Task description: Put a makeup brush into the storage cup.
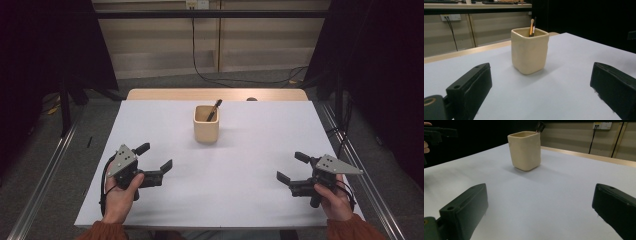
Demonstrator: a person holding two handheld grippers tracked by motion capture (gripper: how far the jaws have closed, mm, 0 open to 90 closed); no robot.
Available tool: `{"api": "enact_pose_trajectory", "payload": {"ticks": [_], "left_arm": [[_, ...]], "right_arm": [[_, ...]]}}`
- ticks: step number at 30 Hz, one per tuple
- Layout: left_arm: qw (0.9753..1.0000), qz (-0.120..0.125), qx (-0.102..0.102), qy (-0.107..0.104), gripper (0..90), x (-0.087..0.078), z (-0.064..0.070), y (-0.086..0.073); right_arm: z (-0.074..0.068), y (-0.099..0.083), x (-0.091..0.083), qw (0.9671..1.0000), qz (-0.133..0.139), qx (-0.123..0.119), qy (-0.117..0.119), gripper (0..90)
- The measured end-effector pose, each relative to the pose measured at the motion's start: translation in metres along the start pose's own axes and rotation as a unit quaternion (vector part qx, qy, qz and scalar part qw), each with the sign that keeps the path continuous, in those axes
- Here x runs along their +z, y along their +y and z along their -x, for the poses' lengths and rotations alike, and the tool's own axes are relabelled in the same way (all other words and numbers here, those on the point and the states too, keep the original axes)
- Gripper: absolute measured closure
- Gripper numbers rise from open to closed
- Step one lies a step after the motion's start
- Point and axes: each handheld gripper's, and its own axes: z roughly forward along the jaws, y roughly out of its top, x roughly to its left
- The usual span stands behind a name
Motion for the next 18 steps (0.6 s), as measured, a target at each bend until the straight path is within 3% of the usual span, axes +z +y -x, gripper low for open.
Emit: {"api": "enact_pose_trajectory", "payload": {"ticks": [12,18], "left_arm": [[0.9997,-0.008,-0.021,0.005,3.3,-0.021,0.002,-0.016],[0.9998,-0.003,-0.016,0.013,3.2,-0.030,0.003,-0.022]], "right_arm": [[0.001,-0.003,-0.006,0.9999,-0.003,0.001,-0.010,0.0],[0.002,-0.004,-0.011,0.9999,0.000,0.002,-0.017,0.0]]}}
